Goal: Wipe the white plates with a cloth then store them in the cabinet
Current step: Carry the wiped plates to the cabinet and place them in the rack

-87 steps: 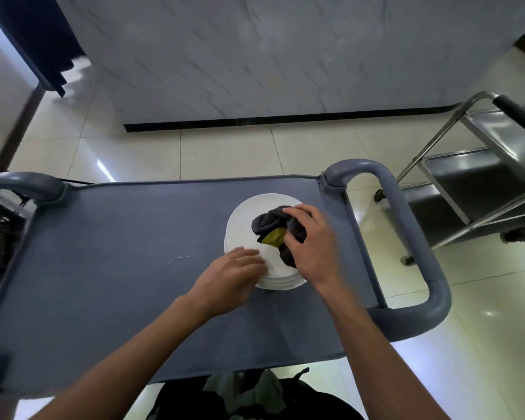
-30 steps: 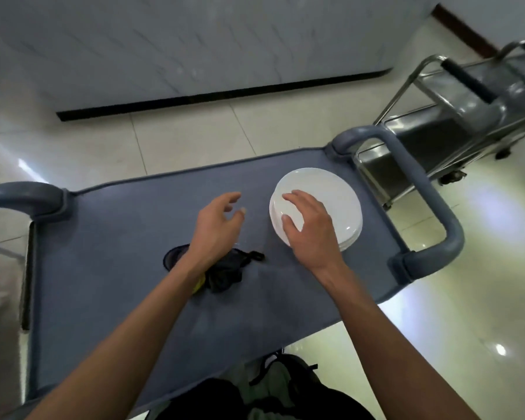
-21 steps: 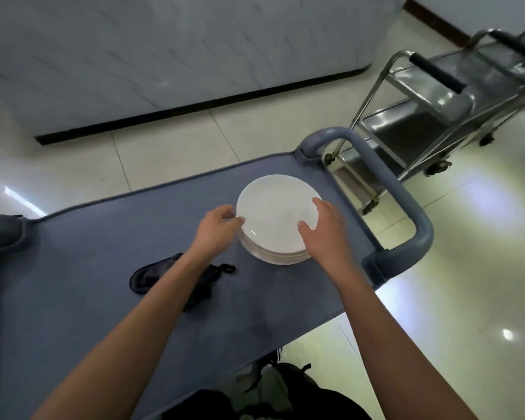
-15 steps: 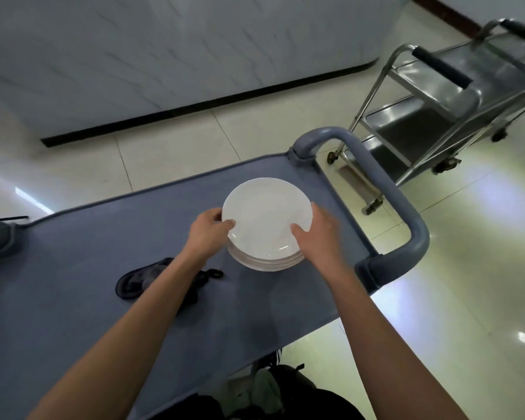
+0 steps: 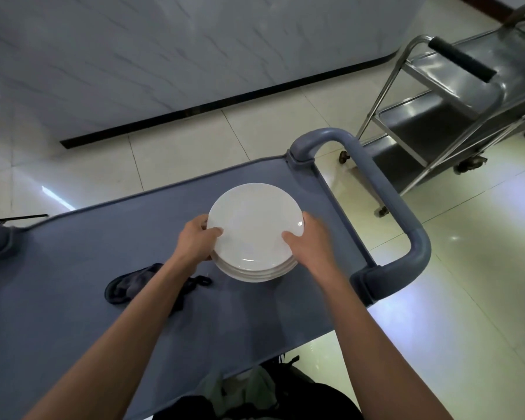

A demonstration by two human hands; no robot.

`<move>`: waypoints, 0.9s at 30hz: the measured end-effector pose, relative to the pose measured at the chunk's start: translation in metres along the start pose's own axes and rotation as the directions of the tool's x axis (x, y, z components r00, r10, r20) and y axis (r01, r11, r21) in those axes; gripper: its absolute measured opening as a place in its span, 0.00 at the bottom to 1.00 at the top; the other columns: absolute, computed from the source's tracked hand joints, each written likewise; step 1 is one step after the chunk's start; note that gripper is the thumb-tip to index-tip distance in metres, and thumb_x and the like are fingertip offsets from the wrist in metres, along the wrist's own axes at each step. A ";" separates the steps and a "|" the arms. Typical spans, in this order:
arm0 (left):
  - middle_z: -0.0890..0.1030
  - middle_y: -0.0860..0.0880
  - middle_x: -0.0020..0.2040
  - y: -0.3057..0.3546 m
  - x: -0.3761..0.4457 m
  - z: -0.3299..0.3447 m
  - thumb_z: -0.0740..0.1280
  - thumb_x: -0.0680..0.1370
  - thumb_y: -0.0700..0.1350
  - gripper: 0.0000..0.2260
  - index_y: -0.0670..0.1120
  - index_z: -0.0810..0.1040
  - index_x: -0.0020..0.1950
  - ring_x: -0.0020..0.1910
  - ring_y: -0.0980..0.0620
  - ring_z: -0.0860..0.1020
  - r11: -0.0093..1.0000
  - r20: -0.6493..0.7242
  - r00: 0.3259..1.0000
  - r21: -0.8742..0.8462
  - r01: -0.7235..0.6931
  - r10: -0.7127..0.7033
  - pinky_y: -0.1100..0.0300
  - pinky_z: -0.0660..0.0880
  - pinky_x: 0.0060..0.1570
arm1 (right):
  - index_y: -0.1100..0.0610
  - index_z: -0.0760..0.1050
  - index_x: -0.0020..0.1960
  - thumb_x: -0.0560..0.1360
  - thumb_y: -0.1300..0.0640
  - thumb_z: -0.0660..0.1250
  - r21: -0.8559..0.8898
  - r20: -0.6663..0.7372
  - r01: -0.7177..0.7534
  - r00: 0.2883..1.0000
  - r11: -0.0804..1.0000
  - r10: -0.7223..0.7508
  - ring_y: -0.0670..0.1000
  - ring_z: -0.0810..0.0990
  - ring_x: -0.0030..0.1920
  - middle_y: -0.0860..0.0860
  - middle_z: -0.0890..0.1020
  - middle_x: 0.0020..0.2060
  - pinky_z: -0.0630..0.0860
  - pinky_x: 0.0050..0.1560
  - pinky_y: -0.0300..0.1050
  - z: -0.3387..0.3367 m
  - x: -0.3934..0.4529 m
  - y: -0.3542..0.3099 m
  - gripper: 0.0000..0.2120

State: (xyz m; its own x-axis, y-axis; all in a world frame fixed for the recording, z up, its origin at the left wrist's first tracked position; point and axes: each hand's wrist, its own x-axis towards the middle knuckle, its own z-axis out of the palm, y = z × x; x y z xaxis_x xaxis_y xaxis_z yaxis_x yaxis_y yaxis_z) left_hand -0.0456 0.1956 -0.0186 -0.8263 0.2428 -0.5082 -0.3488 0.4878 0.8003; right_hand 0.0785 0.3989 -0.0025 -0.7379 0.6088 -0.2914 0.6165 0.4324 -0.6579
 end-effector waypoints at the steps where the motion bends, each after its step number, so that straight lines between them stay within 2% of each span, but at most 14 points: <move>1: 0.83 0.48 0.52 0.000 0.000 0.001 0.65 0.76 0.42 0.12 0.50 0.80 0.58 0.49 0.44 0.82 1.000 -0.010 1.000 -0.004 -0.001 0.001 0.49 0.83 0.39 | 0.56 0.72 0.67 0.73 0.53 0.71 0.007 0.003 -0.004 1.000 1.000 0.004 0.56 0.76 0.61 0.53 0.79 0.60 0.77 0.61 0.55 0.000 0.000 0.000 0.24; 8: 0.83 0.48 0.51 -0.002 0.003 0.010 0.66 0.75 0.37 0.13 0.47 0.79 0.58 0.50 0.44 0.82 0.999 -0.079 0.997 0.046 -0.018 0.022 0.44 0.82 0.48 | 0.56 0.73 0.65 0.73 0.55 0.73 0.072 0.004 -0.018 1.000 0.997 0.018 0.56 0.76 0.61 0.53 0.79 0.59 0.77 0.61 0.56 0.000 0.003 0.002 0.22; 12: 0.83 0.46 0.48 -0.004 0.004 0.013 0.67 0.74 0.37 0.09 0.44 0.80 0.53 0.48 0.42 0.82 0.996 -0.109 0.994 0.087 -0.014 0.023 0.47 0.81 0.46 | 0.56 0.73 0.65 0.73 0.56 0.73 0.087 0.003 -0.022 1.000 0.996 0.022 0.57 0.76 0.62 0.53 0.79 0.59 0.76 0.61 0.57 0.000 0.003 0.002 0.22; 16: 0.83 0.45 0.48 -0.004 0.003 0.013 0.67 0.74 0.38 0.09 0.43 0.80 0.53 0.48 0.42 0.82 0.995 -0.118 0.993 0.103 -0.004 0.017 0.46 0.82 0.48 | 0.56 0.73 0.64 0.73 0.56 0.72 0.109 -0.008 -0.008 1.000 0.994 0.009 0.57 0.76 0.61 0.53 0.78 0.59 0.77 0.62 0.58 -0.002 0.004 -0.002 0.21; 20: 0.82 0.46 0.50 0.000 0.002 0.012 0.67 0.74 0.39 0.11 0.45 0.77 0.56 0.46 0.45 0.82 0.998 -0.120 0.993 0.069 -0.001 0.009 0.49 0.82 0.40 | 0.53 0.74 0.64 0.73 0.56 0.72 0.099 0.005 0.026 1.000 0.995 -0.027 0.55 0.77 0.59 0.52 0.78 0.59 0.79 0.60 0.56 -0.008 0.009 -0.011 0.21; 22: 0.81 0.48 0.50 0.000 0.001 0.012 0.67 0.74 0.39 0.10 0.49 0.76 0.54 0.48 0.45 0.80 0.997 -0.119 0.993 0.073 0.006 0.003 0.47 0.82 0.45 | 0.54 0.74 0.64 0.73 0.57 0.72 0.095 0.031 0.031 0.999 0.995 -0.034 0.55 0.78 0.58 0.53 0.78 0.59 0.79 0.59 0.56 -0.007 0.009 -0.013 0.21; 24: 0.80 0.48 0.51 -0.002 0.000 0.013 0.67 0.74 0.40 0.11 0.48 0.75 0.55 0.50 0.45 0.80 0.996 -0.117 0.993 0.088 0.021 -0.011 0.45 0.81 0.50 | 0.54 0.73 0.65 0.73 0.57 0.71 0.096 0.034 0.024 0.999 0.995 -0.028 0.55 0.77 0.59 0.53 0.77 0.59 0.78 0.60 0.53 -0.004 0.007 -0.012 0.21; 27: 0.81 0.48 0.51 -0.004 0.000 0.012 0.67 0.74 0.40 0.13 0.47 0.75 0.58 0.48 0.47 0.80 0.996 -0.131 0.991 0.081 0.036 -0.025 0.47 0.82 0.47 | 0.53 0.71 0.68 0.74 0.57 0.70 0.090 0.019 0.023 0.999 0.996 -0.025 0.51 0.74 0.58 0.52 0.73 0.61 0.73 0.56 0.45 0.001 0.006 -0.009 0.23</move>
State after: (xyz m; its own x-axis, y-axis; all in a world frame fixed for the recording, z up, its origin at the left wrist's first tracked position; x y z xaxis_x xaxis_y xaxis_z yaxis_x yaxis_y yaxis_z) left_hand -0.0384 0.2038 -0.0258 -0.8682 0.1190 -0.4818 -0.3408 0.5627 0.7531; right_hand 0.0687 0.3976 0.0008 -0.7584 0.5847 -0.2879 0.5720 0.3853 -0.7241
